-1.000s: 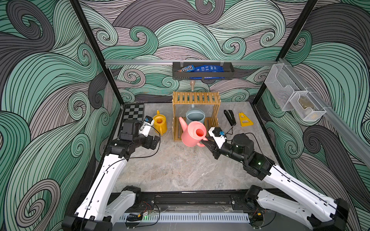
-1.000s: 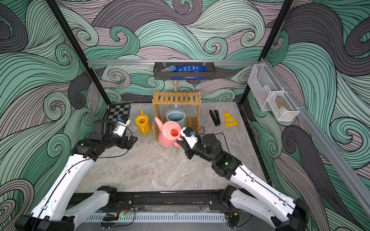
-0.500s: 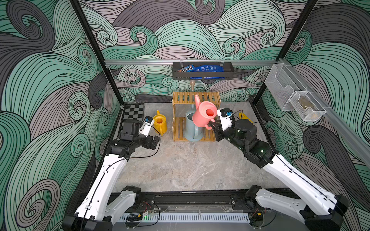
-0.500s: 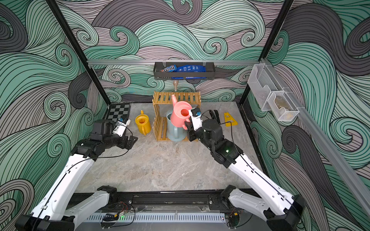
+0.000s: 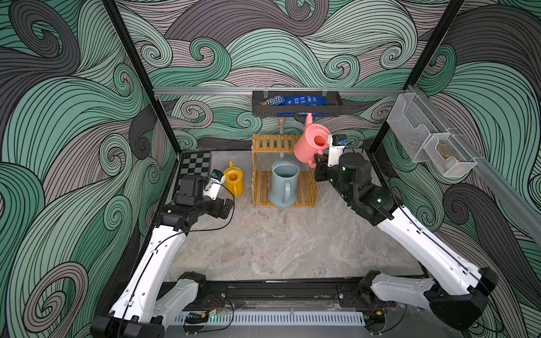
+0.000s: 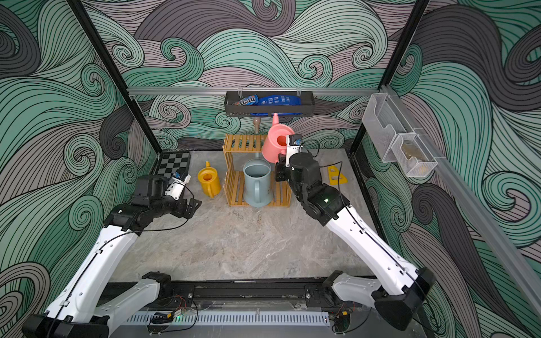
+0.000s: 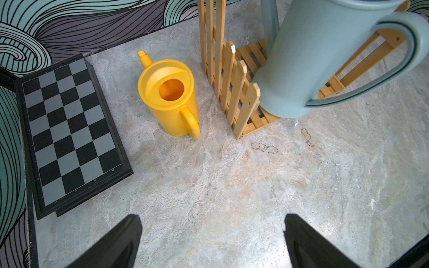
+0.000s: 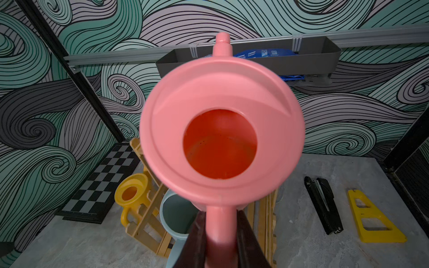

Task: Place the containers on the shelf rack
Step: 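Place the container on the shelf.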

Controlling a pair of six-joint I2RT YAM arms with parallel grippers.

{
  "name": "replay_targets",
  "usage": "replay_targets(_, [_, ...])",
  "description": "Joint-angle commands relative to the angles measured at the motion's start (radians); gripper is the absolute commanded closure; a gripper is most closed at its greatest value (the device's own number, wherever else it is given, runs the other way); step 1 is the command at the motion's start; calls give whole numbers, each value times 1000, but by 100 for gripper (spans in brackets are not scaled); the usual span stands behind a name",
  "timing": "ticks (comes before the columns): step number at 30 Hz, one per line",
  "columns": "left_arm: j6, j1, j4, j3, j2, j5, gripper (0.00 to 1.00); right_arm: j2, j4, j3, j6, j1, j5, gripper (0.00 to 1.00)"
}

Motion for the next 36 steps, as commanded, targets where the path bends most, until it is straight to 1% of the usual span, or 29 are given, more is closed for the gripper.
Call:
replay_targets(1, [-6,8,7,4,-10,-10,1,35,10,69,2,-9,78,100])
replay_targets(4, [-11,8,10,0,-18,8,1,71,27,94,-40,-27,84,100])
replay_targets(9, [-6,8,11,-2,-21,-14,1,135,3,150,-61,-77,38,100])
replay_targets(11, [-10,8,14,-4,-25,1,1,158,-4,166,-67,-88,33,100])
replay_targets(13, [-9,8,2,5,-24,10,1,183,-18,188,-71,-94,18,100])
replay_targets(15, [-7,8,5,0,-24,-5,1,207,-28,210,-85,-96,4,100])
replay_targets(20, [-11,9,10,-1,-26,9,1,244,-40,241,-96,-101,4,100])
replay_targets(24, [-9,9,21,-12,-26,-9,1,267,-40,267,-113,-104,13,100])
replay_targets(27, [-11,10,14,-6,-26,12,1,279,-39,277,-102,-109,8,100])
replay_targets(31, [-8,10,20,-12,-24,-9,1,301,-42,296,-105,-109,7,98])
replay_targets(36, [-10,11,9,-5,-24,12,1,315,-34,308,-87,-114,-1,97])
